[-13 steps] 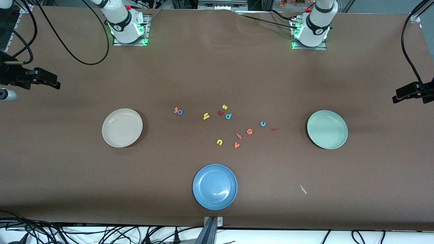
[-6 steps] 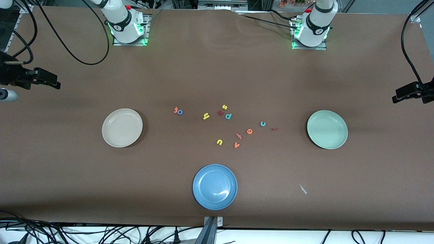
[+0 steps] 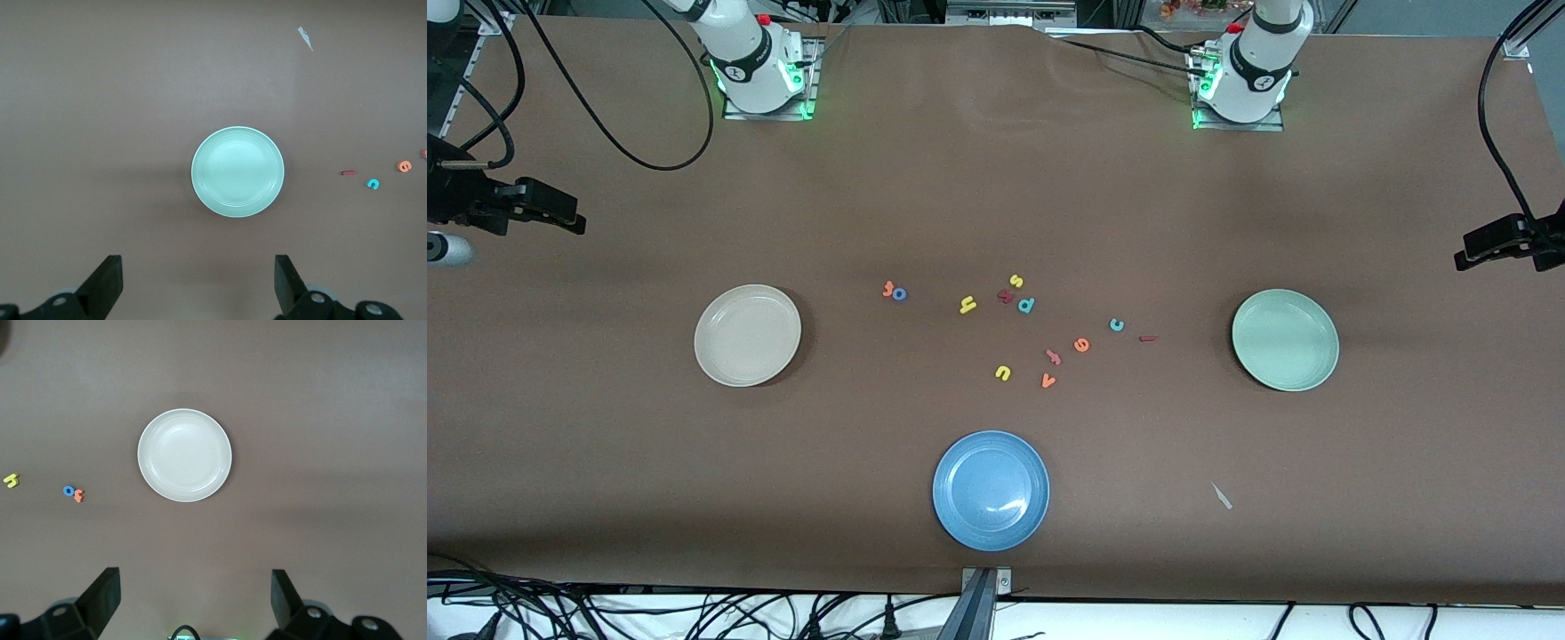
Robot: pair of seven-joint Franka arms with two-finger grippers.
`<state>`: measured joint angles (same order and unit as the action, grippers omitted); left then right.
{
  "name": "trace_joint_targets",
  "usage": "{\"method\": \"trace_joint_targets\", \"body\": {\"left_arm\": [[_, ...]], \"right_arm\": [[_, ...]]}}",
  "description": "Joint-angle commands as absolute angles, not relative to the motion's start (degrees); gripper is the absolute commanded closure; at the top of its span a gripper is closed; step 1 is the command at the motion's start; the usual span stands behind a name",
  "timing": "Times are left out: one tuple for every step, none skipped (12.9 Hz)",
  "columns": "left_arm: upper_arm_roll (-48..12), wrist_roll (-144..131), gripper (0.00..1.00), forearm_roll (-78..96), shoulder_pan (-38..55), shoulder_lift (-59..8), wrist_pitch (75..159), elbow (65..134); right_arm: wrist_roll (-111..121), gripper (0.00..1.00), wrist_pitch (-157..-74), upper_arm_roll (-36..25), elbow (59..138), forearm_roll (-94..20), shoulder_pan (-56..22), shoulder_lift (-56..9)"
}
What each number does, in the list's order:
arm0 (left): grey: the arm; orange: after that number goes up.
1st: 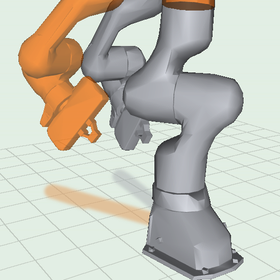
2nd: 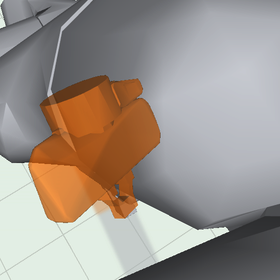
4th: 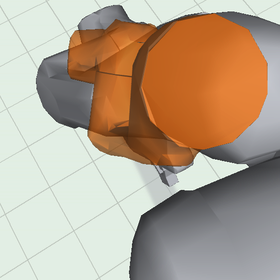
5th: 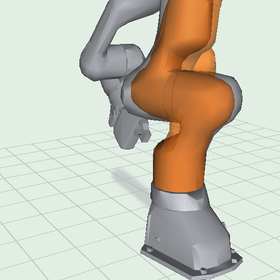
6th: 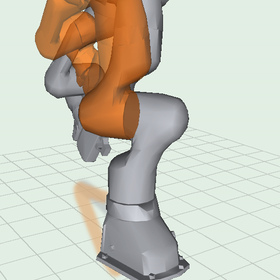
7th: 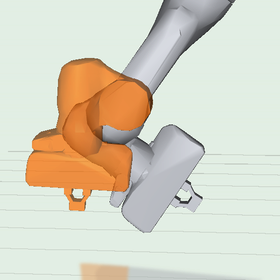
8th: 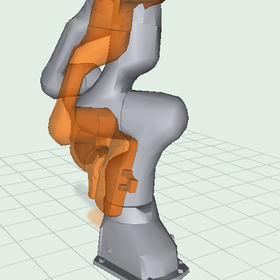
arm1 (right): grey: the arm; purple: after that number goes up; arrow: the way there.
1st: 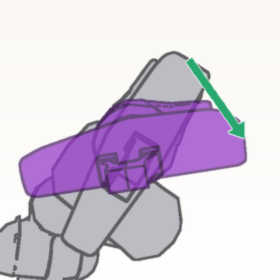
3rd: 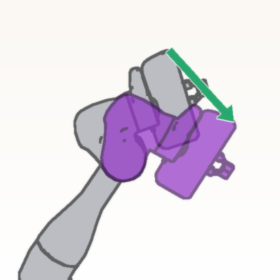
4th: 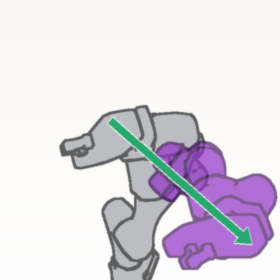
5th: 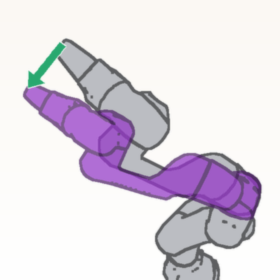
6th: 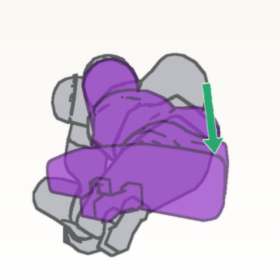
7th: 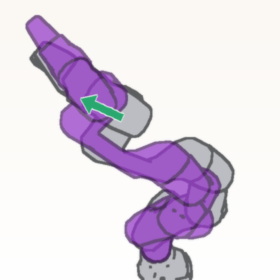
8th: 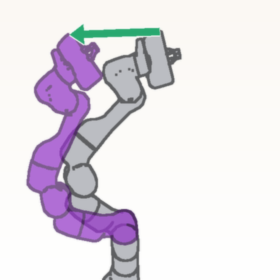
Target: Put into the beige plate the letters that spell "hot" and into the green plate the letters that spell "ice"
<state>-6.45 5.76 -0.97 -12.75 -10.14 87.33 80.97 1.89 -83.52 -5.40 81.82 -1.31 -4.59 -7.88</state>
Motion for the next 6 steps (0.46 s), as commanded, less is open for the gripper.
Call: {"method": "trace_joint_targets", "body": {"left_arm": [[-7.0, 6.1, 0.0, -0.4, -12.7, -9.3, 86.8, 80.8], [-7.3, 6.1, 0.0, -0.1, -12.7, -9.3, 86.8, 80.8], [-8.3, 5.9, 0.0, 0.0, -12.6, -9.3, 86.8, 80.8], [-9.7, 5.9, 0.0, 0.2, -12.7, -9.3, 86.8, 80.8], [-10.9, 5.6, 0.0, 0.3, -12.7, -9.2, 86.8, 80.8], [-12.6, 4.4, 0.0, -0.1, -12.7, -9.2, 86.2, 80.9]], "right_arm": [[1.5, 0.0, -84.0, -5.1, 82.3, -2.2, -4.3, -7.4], [1.5, 0.0, -84.0, -5.0, 82.3, -2.2, -4.3, -7.4], [1.4, 0.0, -84.1, -5.0, 82.2, -2.2, -4.3, -7.4], [1.4, 0.0, -84.1, -5.0, 82.2, -2.2, -4.5, -7.4], [1.3, 0.0, -84.1, -5.0, 82.2, -2.2, -4.5, -7.4], [1.3, 0.0, -83.9, -5.0, 82.3, -2.2, -4.5, -7.4]]}}
